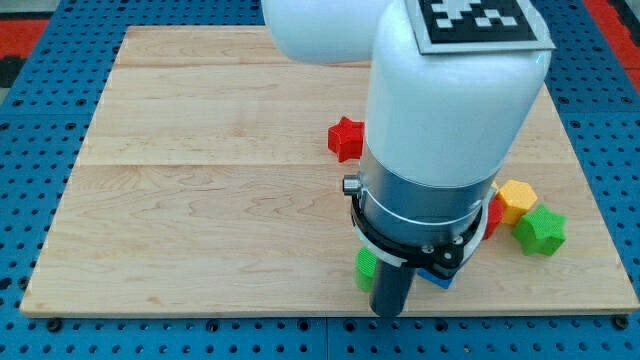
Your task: Push the green circle up and left
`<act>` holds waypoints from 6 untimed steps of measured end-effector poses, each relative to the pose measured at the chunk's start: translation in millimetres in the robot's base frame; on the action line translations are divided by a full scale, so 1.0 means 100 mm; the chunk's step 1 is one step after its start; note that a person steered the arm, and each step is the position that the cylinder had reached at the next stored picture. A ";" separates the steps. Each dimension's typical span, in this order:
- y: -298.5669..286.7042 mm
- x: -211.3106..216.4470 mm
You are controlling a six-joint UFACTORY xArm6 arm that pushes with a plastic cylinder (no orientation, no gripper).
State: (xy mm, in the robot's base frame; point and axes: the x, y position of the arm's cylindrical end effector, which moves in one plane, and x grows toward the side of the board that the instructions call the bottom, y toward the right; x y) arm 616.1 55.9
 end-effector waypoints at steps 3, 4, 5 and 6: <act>0.45 0.00; 0.37 -0.12; 0.02 -0.32; -0.63 -0.35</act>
